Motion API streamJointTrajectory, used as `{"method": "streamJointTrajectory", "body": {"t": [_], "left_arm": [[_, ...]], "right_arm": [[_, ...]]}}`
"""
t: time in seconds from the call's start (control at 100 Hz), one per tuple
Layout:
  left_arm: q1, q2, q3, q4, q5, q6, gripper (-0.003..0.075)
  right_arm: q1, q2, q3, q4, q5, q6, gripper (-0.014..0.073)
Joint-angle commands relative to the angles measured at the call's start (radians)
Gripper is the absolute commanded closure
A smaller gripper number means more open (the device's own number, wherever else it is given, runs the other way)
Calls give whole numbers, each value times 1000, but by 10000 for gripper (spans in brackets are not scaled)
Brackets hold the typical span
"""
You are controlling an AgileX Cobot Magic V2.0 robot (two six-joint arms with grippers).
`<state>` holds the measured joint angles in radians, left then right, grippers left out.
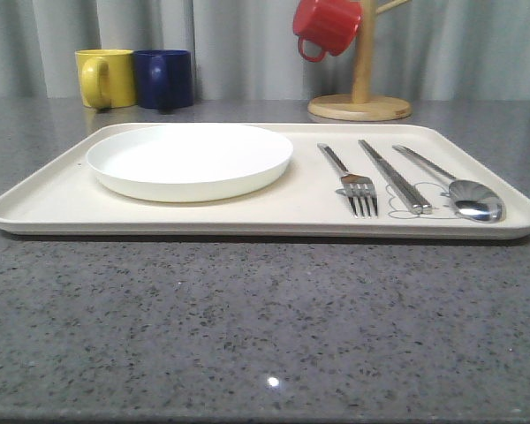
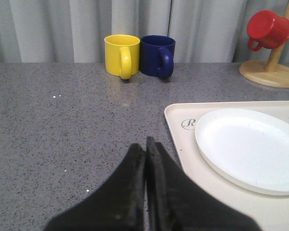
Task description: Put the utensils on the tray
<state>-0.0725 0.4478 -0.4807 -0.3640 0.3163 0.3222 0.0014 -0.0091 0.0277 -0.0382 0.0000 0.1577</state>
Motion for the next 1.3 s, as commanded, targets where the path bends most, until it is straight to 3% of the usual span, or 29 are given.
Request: {"method": "streamJointTrajectory", "body": {"t": [0.0,1.03,1.29], "left_arm": [[3,3,-30,-12,-73,-9,738],[3,3,-30,-12,-73,-9,738],[3,-14,20,39,-201,-9,738]], "right_arm": [[-5,-24,-18,2,-83,-10,662],[-5,-24,-18,2,-83,-10,662],[-5,-24,-18,2,-83,-10,662]]}}
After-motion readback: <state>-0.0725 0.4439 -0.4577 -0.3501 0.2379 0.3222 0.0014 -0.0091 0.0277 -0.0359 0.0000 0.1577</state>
